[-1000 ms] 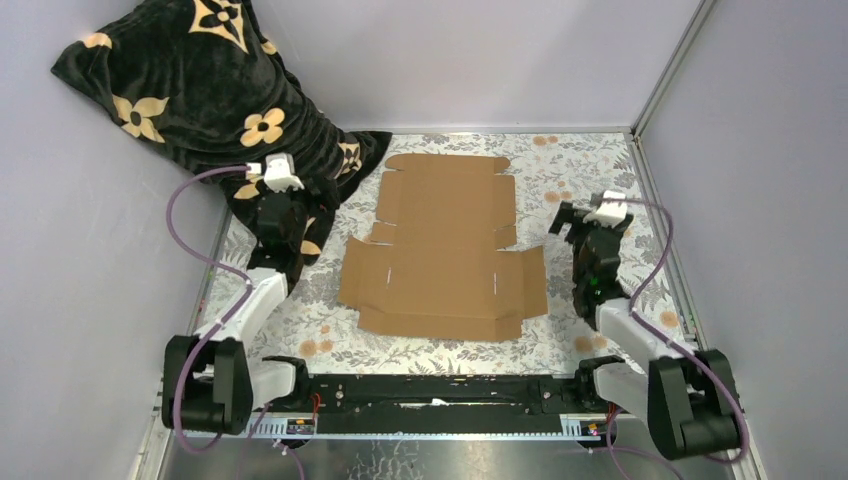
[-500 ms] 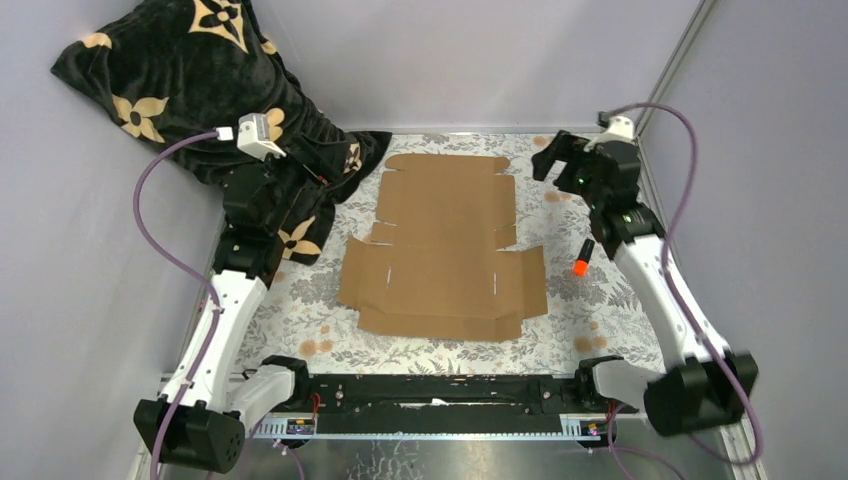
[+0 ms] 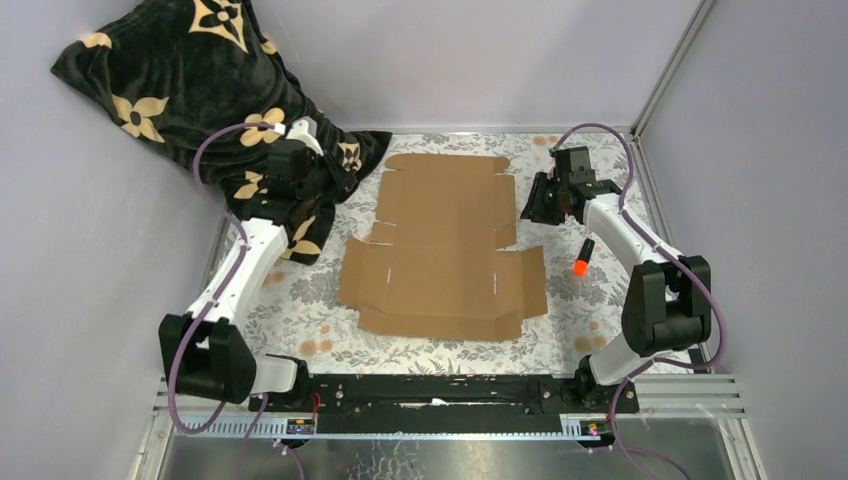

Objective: Fold the paper box

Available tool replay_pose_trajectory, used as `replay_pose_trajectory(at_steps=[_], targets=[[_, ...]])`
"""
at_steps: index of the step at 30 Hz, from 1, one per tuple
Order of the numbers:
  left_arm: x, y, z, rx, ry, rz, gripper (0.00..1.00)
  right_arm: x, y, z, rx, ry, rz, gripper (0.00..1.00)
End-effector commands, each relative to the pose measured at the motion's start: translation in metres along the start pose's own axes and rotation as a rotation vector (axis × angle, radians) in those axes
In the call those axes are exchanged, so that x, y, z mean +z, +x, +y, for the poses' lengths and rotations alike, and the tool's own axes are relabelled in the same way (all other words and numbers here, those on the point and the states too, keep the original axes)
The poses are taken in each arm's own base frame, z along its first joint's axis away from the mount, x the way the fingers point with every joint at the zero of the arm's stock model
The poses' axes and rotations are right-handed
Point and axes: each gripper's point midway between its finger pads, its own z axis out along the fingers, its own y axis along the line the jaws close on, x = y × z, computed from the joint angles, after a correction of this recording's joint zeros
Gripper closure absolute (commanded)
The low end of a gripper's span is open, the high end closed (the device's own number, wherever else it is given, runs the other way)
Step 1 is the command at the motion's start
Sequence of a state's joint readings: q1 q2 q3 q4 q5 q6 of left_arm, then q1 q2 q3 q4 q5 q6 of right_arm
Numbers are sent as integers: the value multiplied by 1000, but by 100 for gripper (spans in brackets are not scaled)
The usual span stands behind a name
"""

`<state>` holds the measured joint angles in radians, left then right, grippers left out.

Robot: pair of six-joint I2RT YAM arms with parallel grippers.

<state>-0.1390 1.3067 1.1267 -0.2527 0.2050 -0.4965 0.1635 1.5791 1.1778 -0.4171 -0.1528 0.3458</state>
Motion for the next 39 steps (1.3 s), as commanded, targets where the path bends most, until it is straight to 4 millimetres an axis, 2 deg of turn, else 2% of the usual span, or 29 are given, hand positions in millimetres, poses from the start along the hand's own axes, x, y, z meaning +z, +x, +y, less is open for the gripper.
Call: replay_pose_trajectory(at_steps=[1,4,8,14,18,27,34,39], targets=[[17,23,21,23,-82,97,80,1,-1,2,-18,-9,6,65],[25,35,33,22,-124,124,86,8,4,-6,-22,20,26,74],[31,43,42,21,-156,142,100,18,7,-11,-27,44,46,78],[43,58,55,27,-196,190,100,31,13,-19,-30,74,92,83],[52,74,69,22,-246,242,100,38,14,-25,-36,105,106,83],[71,110,87,12,-318,321,100,52,19,-35,-37,146,136,84],[77,129,110,10,-402,345,100,61,23,-41,-35,167,157,85],[84,143,117,-9,-422,377,100,64,27,-42,-33,166,167,85]])
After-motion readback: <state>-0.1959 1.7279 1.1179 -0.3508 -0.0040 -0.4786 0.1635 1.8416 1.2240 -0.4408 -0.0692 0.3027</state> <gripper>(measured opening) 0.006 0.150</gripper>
